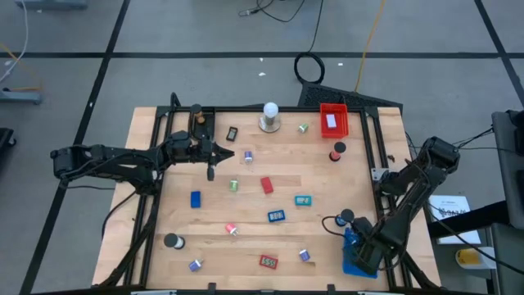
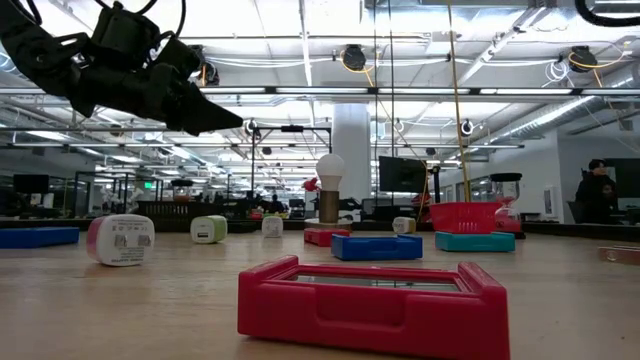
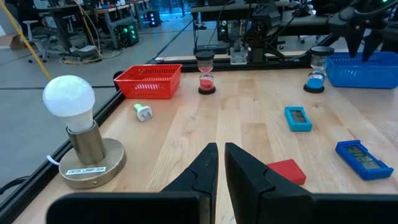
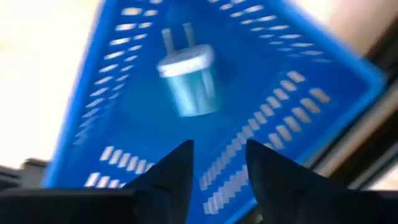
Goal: Pick & Place Office items
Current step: Put the light blue charger adapter into the blue bin
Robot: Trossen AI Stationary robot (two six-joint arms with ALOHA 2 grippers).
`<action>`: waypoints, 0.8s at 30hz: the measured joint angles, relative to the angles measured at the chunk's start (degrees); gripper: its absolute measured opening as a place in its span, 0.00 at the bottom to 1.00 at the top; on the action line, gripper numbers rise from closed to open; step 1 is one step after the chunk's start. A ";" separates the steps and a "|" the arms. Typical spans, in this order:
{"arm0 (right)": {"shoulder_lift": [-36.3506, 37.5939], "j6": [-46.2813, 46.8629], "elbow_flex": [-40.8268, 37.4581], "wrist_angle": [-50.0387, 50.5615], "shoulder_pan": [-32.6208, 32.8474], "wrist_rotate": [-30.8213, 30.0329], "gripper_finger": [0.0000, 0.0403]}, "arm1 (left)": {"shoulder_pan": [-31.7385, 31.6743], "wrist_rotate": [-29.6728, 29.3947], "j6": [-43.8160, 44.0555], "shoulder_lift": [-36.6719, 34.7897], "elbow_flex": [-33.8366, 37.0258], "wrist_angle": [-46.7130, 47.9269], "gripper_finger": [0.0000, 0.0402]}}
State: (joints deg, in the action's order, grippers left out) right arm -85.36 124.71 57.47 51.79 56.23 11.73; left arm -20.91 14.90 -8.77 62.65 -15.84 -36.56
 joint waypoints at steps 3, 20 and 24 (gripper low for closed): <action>0.91 -1.11 0.00 1.53 0.95 -0.21 0.25 | 0.00 0.00 0.00 0.00 0.00 0.03 0.09; 0.88 -22.54 0.00 4.20 -2.93 -17.78 0.01 | 0.02 0.00 0.08 0.00 0.00 -0.02 0.09; -0.65 -26.03 0.00 1.45 -4.08 -17.73 0.01 | 0.02 0.00 0.24 0.00 0.00 0.01 0.09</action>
State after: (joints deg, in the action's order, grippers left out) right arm -86.02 98.68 57.47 53.24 52.14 -6.00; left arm -20.88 14.90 -8.54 62.65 -15.84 -36.56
